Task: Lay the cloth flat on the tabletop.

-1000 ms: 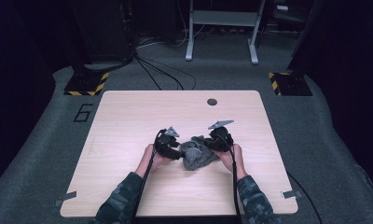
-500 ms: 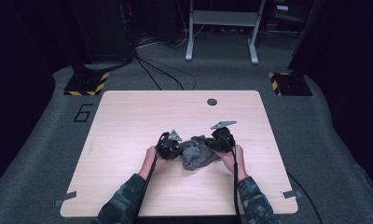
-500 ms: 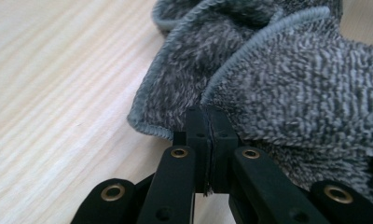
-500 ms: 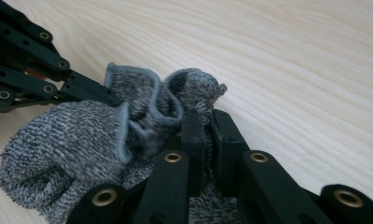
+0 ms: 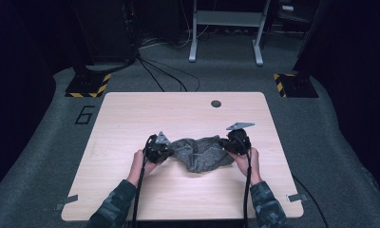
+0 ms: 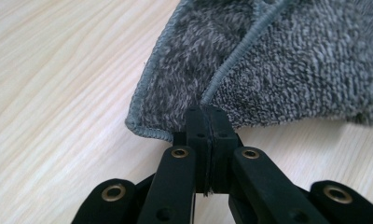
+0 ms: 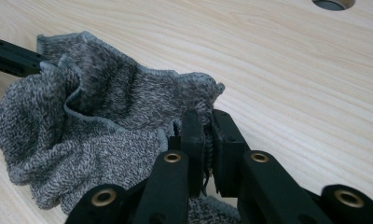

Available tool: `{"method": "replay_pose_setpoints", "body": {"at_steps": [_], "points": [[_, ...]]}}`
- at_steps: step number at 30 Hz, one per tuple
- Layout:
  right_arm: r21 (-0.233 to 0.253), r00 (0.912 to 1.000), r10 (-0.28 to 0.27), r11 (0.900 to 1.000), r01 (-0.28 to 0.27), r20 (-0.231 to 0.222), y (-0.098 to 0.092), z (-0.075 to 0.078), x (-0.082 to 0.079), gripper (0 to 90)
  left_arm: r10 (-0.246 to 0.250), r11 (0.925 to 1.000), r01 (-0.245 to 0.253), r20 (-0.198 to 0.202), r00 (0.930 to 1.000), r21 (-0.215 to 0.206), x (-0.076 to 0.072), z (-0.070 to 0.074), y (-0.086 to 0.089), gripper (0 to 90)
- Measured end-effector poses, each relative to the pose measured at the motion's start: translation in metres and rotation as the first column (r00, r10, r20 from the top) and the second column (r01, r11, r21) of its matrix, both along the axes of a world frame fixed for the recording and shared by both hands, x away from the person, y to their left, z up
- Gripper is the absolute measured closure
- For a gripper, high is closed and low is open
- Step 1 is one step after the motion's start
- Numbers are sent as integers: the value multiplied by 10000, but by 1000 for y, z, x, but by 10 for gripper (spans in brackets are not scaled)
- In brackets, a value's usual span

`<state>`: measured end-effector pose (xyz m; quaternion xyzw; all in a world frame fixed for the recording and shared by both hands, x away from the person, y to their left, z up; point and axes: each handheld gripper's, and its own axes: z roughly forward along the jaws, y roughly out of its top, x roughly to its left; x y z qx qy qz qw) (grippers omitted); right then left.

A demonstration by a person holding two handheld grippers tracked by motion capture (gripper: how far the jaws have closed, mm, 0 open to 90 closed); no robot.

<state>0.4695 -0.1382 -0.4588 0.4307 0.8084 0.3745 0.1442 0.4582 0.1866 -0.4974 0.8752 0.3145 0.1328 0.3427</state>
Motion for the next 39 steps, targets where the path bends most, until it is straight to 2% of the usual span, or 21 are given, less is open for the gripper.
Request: {"method": "replay_pose_setpoints", "body": {"at_steps": [4,7,8,12,13,14,15,16,17,19,20,21,22,23,24,26,27,28,31,36,39], "points": [[-112,9998,-206,9997,206,26,-7,1,-3,839,99,9999,-98,-143,9998,127,-3,-1,8,896],[-121,9993,-379,9992,380,68,-13,2,-6,833,125,9997,-123,-90,9999,210,-4,-1,12,896],[-168,9993,-374,9992,374,36,-15,1,-8,828,161,9996,-156,-213,9996,218,-6,-2,15,895],[-451,9995,-228,9987,219,-212,-15,-4,-11,769,214,9997,-216,-352,9992,-64,-7,-1,20,877],[-382,9994,-241,9990,231,-254,-15,-4,-11,750,204,9998,-207,-364,9991,-61,-7,1,21,840],[-442,9994,-144,9989,130,-305,-16,-4,-11,715,278,9995,-283,-461,9985,-103,-6,4,22,740],[-327,9991,-296,9991,286,-304,-16,-3,-11,679,197,9992,-219,-633,9978,-346,-6,6,22,697],[-358,9997,-130,9993,122,-227,-18,-2,-9,660,297,9987,-321,-614,9977,-393,-6,9,23,648],[-253,9997,-164,9996,159,-194,-19,0,-8,629,403,9984,-424,-531,9978,-379,-5,12,23,574],[-108,9992,-287,9995,285,-269,-21,5,-6,587,482,9984,-498,-544,9974,-275,-4,15,24,481],[-70,9993,-341,9994,340,-168,-23,9,-4,576,897,9955,-911,-488,9948,-275,1,19,27,438],[-103,9996,-268,9996,267,-58,-25,10,-1,558,1151,9931,-1160,-441,9924,-191,5,20,28,420],[-9,9992,-384,9993,384,-137,-25,13,1,553,1353,9904,-1365,-524,9894,-198,9,20,30,412],[-9,9992,-384,9993,384,-137,-25,13,1,553,1353,9904,-1365,-524,9894,-198,9,20,30,400],[-67,9988,-464,9989,463,-162,-26,17,9,543,1653,9856,-1675,-732,9835,-246,18,20,32,393],[-277,9986,-499,9984,494,-162,-24,16,17,540,1962,9798,-1988,-886,9766,-215,26,17,30,377],[-439,9981,-593,9973,584,-190,-22,15,21,533,1962,9798,-1988,-886,9766,-215,26,17,30,366],[-641,9965,-711,9956,681,-444,-19,11,26,512,2021,9788,-2044,-935,9749,-150,31,14,27,362],[-1091,9944,-692,9922,602,-804,-15,-1,39,490,2000,9797,-2005,-980,9749,52,34,9,20,346],[-1355,9861,-954,9878,769,-1357,-14,-21,53,478,2047,9787,-2023,-1009,9736,338,38,1,14,342],[-1451,9836,-956,9867,734,-1528,-13,-26,56,472,2102,9773,-2063,-988,9727,477,39,-1,13,338]]}}
